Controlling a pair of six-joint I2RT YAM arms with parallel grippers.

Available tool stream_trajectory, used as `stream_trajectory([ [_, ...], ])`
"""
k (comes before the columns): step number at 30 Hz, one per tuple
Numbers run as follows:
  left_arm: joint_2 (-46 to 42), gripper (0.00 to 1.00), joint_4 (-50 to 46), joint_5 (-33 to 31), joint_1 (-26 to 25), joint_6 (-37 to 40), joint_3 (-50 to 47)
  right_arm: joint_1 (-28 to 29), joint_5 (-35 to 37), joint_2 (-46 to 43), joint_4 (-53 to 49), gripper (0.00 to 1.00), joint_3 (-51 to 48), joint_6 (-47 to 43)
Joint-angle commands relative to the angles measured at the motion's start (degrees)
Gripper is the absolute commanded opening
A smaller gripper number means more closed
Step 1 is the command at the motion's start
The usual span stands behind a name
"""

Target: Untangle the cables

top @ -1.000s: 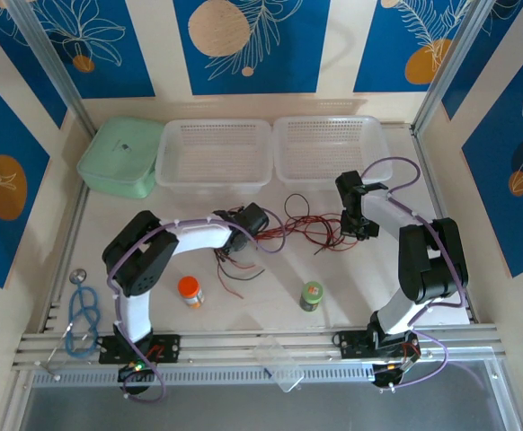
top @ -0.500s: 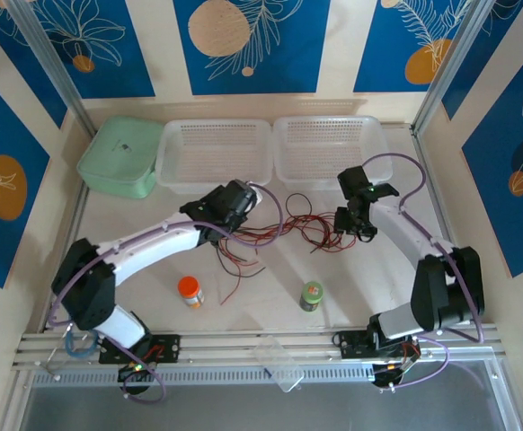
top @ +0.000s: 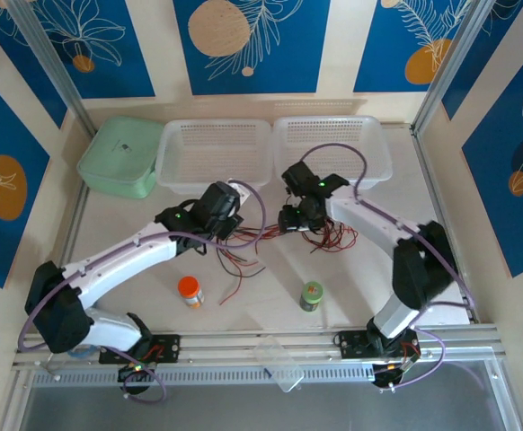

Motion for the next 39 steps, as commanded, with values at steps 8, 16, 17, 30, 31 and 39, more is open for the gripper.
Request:
stream_trajectory([
  [8, -9.75, 0.65, 1.52, 1.73, 1.08, -12.14, -9.11, 1.81, -0.94, 15.04, 0.75, 0.47, 7.93, 5.04],
  [16, -10.33, 0.65, 2.22, 2.13, 1.58, -13.35, -10.65, 0.45, 4.73, 16.47, 1.28, 0.46, 7.37, 8.44],
  [17, -10.38, 0.65, 2.57, 2.66, 1.59, -13.17, -10.69, 0.18, 5.13, 16.46, 1.36, 0.46, 7.31, 8.62],
  [30, -8.94, 0.65, 2.56, 2.93, 1.64, -11.93, -9.77, -2.43, 6.20, 17.35, 3.31, 0.33, 7.26, 9.39],
  [31, -9.00, 0.65, 2.48, 2.92, 1.66, -12.02, -9.81, -2.42, 5.99, 17.33, 3.57, 0.30, 7.38, 9.52],
  [39, -9.40, 0.65, 2.00, 2.96, 1.66, -12.08, -10.08, -2.42, 5.92, 16.21, 3.70, 0.04, 6.82, 9.78],
])
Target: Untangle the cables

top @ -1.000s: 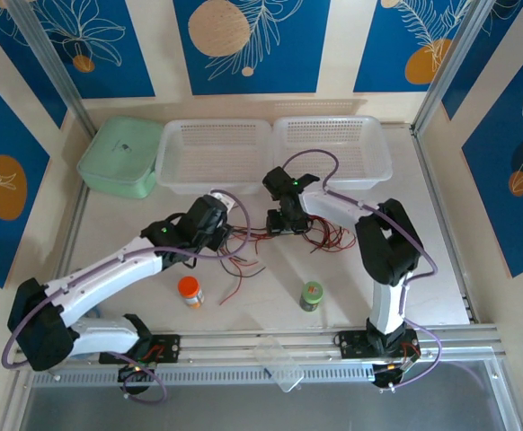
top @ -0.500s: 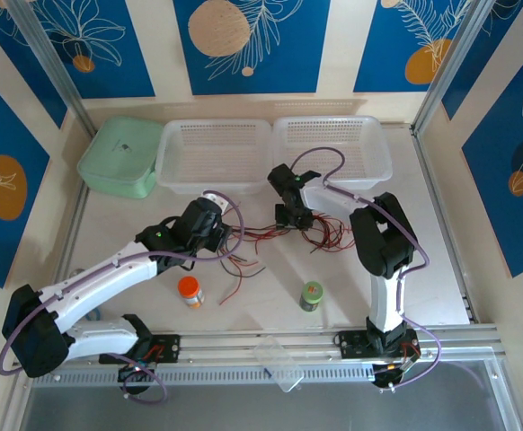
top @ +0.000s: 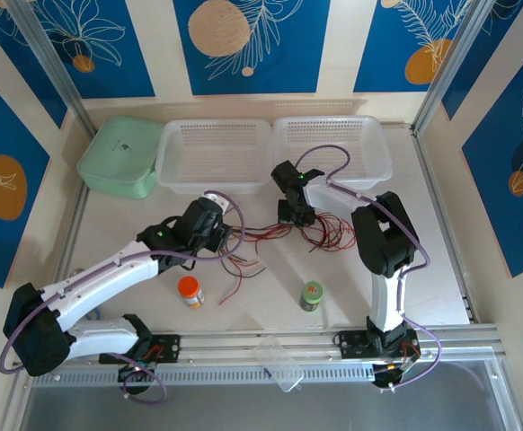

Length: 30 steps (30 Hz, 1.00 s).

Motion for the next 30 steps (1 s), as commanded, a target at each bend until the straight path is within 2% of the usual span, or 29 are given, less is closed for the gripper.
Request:
stream_trajectory([
  [1, -0.13, 0.65, -0.55, 0.64, 0.45, -0.26, 0.15, 0.16, -0.04, -0.96, -0.13, 0.00, -0.26, 0.43],
  [10, -0.72, 0.65, -0.73, 0.76, 0.45, -0.33, -0.28, 0.95, 0.90, -12.17, -0.64, 0.00, -3.03, 1.15],
  [17, -0.30, 0.65, -0.33, 1.22, 0.46, -0.52, -0.64, 1.74, 2.61, -23.54, -5.93, 0.00, 0.58, 0.05],
  [23, -0.04, 0.65, 0.09, 1.92, 0.50, -0.78, -0.73, 0.41, 1.91, -29.76, -9.76, 0.00, 7.69, -2.65],
  [30, -0.39, 0.65, 0.10, 2.23, 0.47, -0.94, -0.73, -3.34, 0.41, -29.75, -14.01, 0.00, 21.81, -7.70],
])
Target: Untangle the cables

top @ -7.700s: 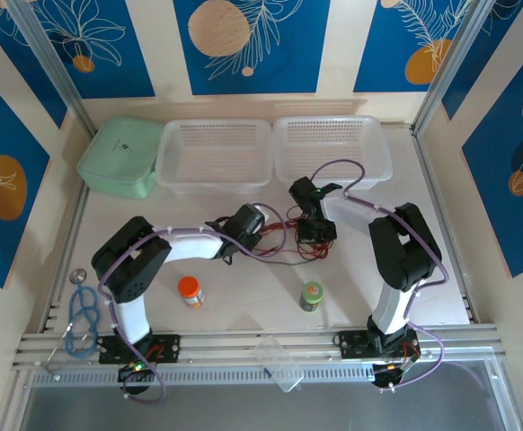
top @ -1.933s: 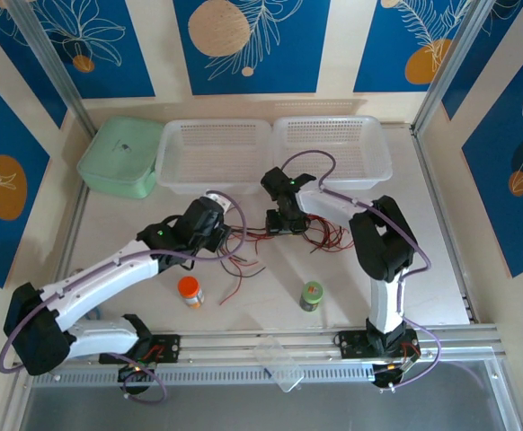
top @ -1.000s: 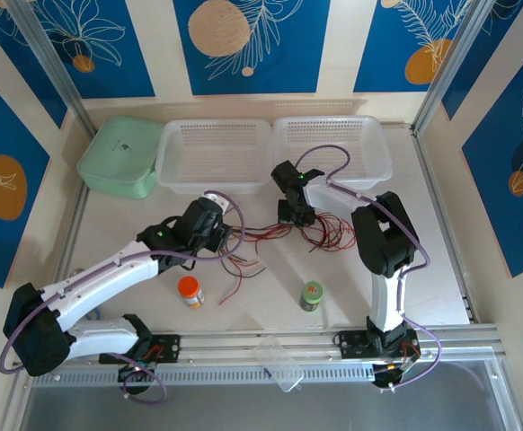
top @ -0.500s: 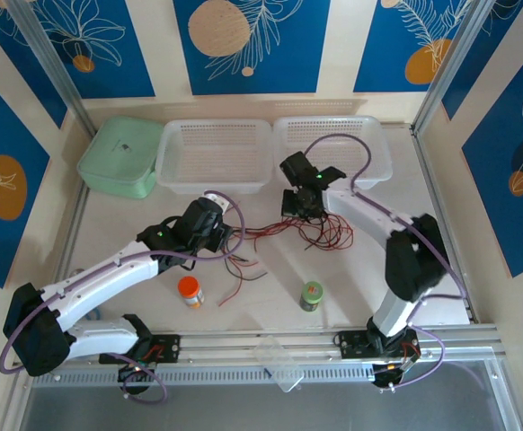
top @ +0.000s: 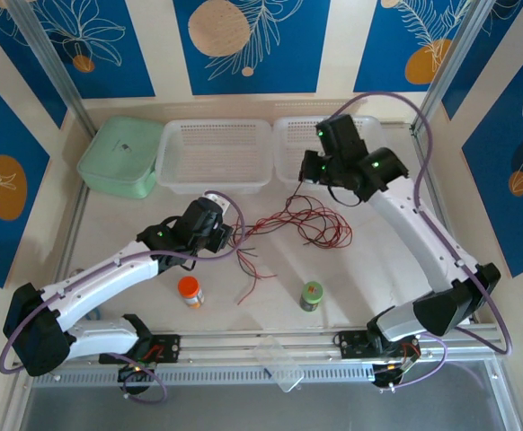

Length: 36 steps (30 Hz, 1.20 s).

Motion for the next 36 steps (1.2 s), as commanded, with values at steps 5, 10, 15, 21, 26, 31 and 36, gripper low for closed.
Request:
stream_trajectory([
  [5, -0.33, 0.65, 0.60, 2.09, 0.45, -1.03, -0.48, -2.53, -1.95, 2.38, -6.68, 0.00, 16.27, -6.18],
  [10, 0.18, 0.64, 2.88, 5.57, 0.37, -0.13, -0.18, -3.35, -1.77, 4.86, -8.89, 0.00, 25.25, -8.65],
  [15, 1.32, 0.63, 3.57, 6.15, 0.41, -0.36, -0.25, -6.47, -3.48, 9.76, -12.59, 0.00, 38.13, -10.73],
  [21, 1.77, 0.63, 3.78, 6.90, 0.36, -1.54, -0.86, -11.54, -6.45, 17.74, -15.51, 0.00, 53.74, -11.53],
  [26, 1.47, 0.62, 3.83, 7.34, 0.29, -2.09, -1.06, -16.96, -10.83, 21.09, -11.72, 0.00, 59.16, -9.25],
  [31, 0.77, 0.62, 3.93, 7.41, 0.28, -2.64, -1.32, -20.05, -12.64, 20.97, -3.87, 0.00, 58.97, -6.40],
  [36, 0.65, 0.62, 3.96, 7.81, 0.35, -3.29, -1.49, -21.18, -10.10, 22.16, 1.46, 0.00, 58.65, -6.16],
])
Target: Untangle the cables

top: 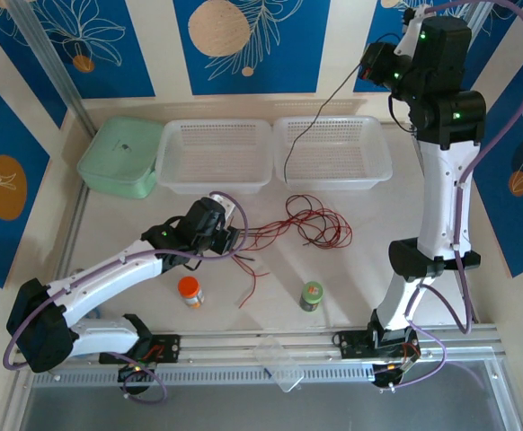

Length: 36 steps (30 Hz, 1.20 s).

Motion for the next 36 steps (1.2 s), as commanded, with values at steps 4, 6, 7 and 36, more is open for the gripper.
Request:
stream_trajectory([
  [4, -0.88, 0.61, 0.67, 3.56, 0.31, -2.06, -0.52, -1.25, 4.27, 3.43, 7.94, 0.00, -0.04, -1.15],
  [6, -0.79, 0.61, 0.04, 6.59, 0.28, -1.73, -0.08, -1.56, 6.16, 5.07, 10.62, 0.00, -1.76, -2.65],
  [7, -0.70, 0.61, -0.15, 7.79, 0.30, -1.64, 0.09, -1.76, 6.79, 6.03, 11.60, 0.00, -1.91, -3.20],
  [36, -34.53, 1.00, 13.56, 11.12, 0.28, -9.11, -18.45, -4.84, 2.20, 36.83, -4.36, 0.20, -14.80, 0.41],
])
